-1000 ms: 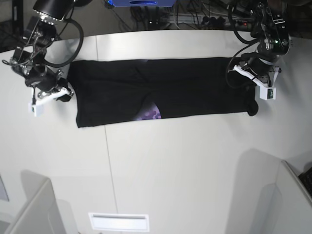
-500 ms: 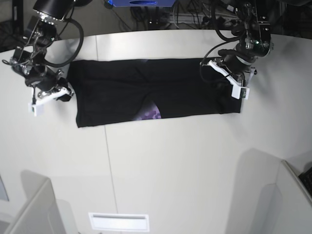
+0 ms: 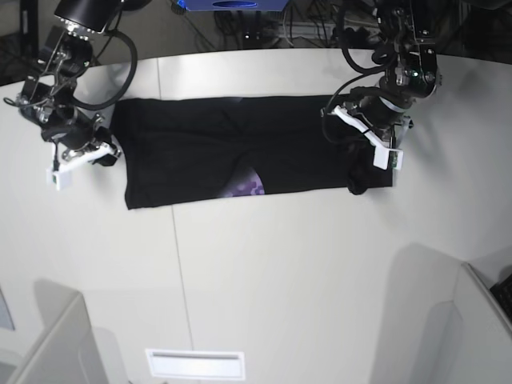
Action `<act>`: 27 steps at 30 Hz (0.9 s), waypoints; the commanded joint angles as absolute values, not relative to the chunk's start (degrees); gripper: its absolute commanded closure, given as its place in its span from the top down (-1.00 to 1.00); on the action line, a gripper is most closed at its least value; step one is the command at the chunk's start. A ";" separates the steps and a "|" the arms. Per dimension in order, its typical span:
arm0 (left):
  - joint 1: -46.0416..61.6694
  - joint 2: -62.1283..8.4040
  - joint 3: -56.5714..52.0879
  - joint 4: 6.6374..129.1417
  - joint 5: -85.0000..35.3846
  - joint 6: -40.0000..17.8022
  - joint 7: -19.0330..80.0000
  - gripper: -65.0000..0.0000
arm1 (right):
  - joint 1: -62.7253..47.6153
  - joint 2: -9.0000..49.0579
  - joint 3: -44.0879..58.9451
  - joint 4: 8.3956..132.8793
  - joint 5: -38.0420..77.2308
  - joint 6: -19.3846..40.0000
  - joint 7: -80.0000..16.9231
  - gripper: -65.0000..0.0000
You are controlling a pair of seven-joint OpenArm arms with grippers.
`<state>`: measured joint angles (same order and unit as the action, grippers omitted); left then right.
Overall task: Fold the T-shirt properly
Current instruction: 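Lay the folded end onto the strip's middle with the left gripper and release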
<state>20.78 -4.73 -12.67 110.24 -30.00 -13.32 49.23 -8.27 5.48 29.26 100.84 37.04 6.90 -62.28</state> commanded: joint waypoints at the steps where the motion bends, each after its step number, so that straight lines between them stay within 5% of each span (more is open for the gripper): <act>1: 20.09 -4.35 -12.26 111.08 -30.81 -13.49 48.31 -1.00 | -7.60 6.02 29.32 101.58 37.85 6.99 -61.67 -1.00; 10: 17.63 -4.44 -4.09 110.81 -30.81 -8.04 48.31 -1.00 | -7.69 6.20 29.49 101.58 37.85 6.99 -61.67 -1.00; 27: 16.40 -4.18 0.57 109.32 -30.81 -7.96 48.31 -1.00 | -7.69 6.29 29.49 101.58 37.85 6.99 -61.41 -1.00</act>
